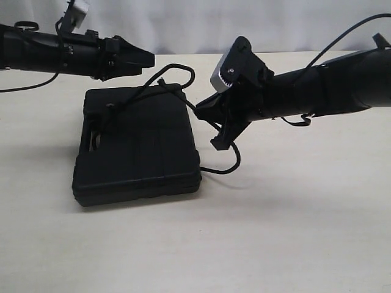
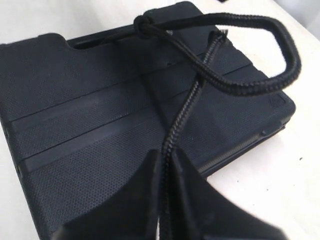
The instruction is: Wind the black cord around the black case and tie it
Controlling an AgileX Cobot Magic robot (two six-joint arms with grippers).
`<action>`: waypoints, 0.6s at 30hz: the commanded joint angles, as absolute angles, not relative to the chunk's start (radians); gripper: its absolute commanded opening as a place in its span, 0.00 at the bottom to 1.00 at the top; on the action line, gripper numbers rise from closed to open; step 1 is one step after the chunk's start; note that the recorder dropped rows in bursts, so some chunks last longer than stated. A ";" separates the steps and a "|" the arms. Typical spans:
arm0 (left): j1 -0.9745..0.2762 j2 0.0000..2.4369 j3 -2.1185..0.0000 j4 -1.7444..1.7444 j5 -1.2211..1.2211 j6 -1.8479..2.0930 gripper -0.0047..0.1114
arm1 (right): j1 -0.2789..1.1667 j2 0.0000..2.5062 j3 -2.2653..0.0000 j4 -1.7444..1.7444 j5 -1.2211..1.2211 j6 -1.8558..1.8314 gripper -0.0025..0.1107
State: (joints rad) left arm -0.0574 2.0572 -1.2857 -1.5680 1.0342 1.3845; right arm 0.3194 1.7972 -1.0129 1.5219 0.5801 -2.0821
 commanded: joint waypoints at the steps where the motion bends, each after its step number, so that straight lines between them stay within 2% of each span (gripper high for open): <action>1: -0.059 2.102 -1.292 -1.594 1.039 1.446 0.55 | 0.317 1.769 -1.010 1.535 0.606 -2.107 0.06; 9: -0.059 2.197 -1.292 -1.695 1.003 1.492 0.55 | 0.317 1.760 -1.010 1.537 0.660 -2.107 0.06; 15: -0.059 2.199 -1.292 -1.717 1.159 1.503 0.55 | 0.317 1.760 -1.012 1.597 0.645 -2.116 0.06; 18: -0.059 2.201 -1.292 -1.718 1.155 1.507 0.55 | 0.317 1.754 -1.012 1.601 0.630 -2.116 0.06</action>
